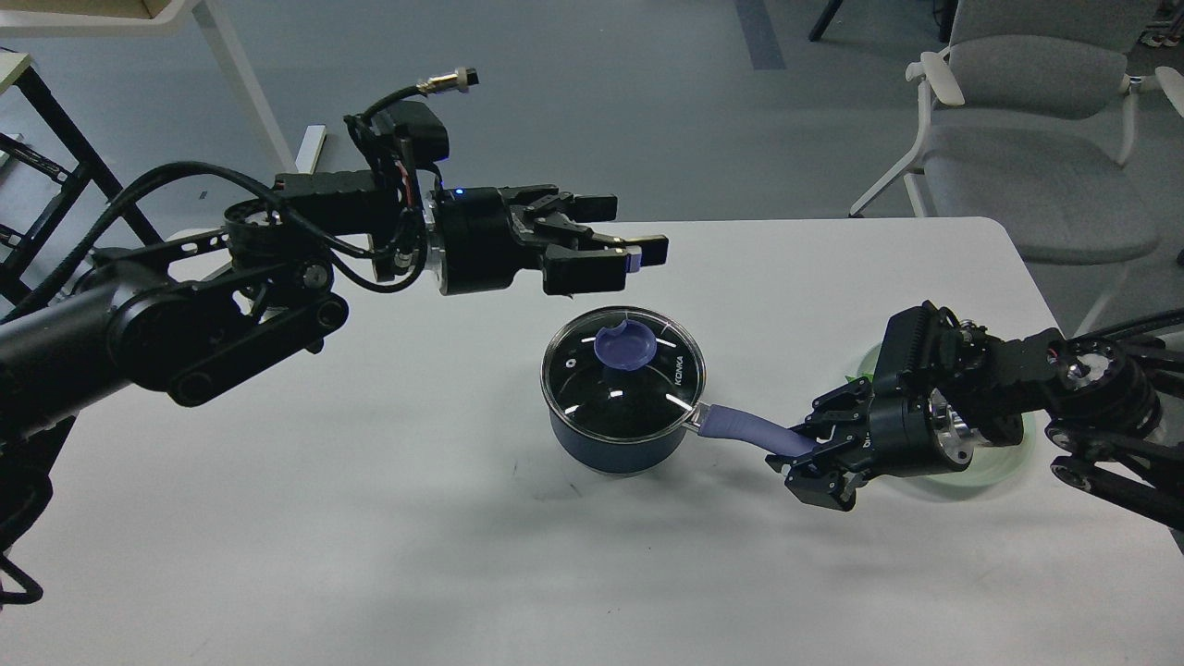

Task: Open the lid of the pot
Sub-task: 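Reach the left gripper over the pot and grasp the purple lid knob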

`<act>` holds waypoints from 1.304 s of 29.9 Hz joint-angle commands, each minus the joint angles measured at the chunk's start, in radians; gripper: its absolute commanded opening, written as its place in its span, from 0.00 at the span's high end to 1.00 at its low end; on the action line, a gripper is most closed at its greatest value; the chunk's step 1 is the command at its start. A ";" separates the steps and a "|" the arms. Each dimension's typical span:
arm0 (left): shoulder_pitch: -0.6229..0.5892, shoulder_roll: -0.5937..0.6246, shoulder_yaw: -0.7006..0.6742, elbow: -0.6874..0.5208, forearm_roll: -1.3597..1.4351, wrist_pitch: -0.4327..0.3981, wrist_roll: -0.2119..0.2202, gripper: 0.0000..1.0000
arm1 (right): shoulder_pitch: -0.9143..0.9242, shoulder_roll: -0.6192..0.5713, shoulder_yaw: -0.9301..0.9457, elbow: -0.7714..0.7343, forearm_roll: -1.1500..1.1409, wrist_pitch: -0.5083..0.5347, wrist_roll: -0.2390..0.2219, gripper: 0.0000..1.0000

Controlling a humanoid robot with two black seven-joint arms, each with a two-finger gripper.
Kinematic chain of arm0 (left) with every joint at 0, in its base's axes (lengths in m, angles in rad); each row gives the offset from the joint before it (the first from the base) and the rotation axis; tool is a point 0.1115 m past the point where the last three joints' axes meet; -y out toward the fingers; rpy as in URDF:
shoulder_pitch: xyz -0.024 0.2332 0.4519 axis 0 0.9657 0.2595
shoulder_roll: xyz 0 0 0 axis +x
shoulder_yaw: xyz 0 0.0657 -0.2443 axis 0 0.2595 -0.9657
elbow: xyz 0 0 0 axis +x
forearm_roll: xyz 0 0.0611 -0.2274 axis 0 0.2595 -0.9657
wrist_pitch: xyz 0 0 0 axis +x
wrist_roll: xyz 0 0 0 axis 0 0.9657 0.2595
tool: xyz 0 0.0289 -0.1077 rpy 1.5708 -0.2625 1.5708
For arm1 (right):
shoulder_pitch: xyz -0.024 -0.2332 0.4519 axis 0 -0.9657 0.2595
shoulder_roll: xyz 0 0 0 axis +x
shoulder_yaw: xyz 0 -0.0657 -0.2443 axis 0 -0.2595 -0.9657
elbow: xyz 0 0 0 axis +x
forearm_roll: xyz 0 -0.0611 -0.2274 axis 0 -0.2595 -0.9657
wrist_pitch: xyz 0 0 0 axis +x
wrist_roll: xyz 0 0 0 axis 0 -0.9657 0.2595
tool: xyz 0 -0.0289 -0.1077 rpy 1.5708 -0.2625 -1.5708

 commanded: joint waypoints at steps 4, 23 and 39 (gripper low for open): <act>-0.108 -0.075 0.237 0.064 0.171 0.111 0.001 0.01 | -0.001 0.000 0.000 0.001 0.000 0.001 0.000 0.69; -0.044 -0.189 0.297 0.245 0.242 0.163 0.001 0.01 | -0.001 0.000 0.000 0.001 0.001 0.001 0.000 0.69; -0.001 -0.202 0.294 0.286 0.242 0.168 0.001 0.18 | -0.001 -0.001 0.000 0.001 0.001 0.000 0.000 0.69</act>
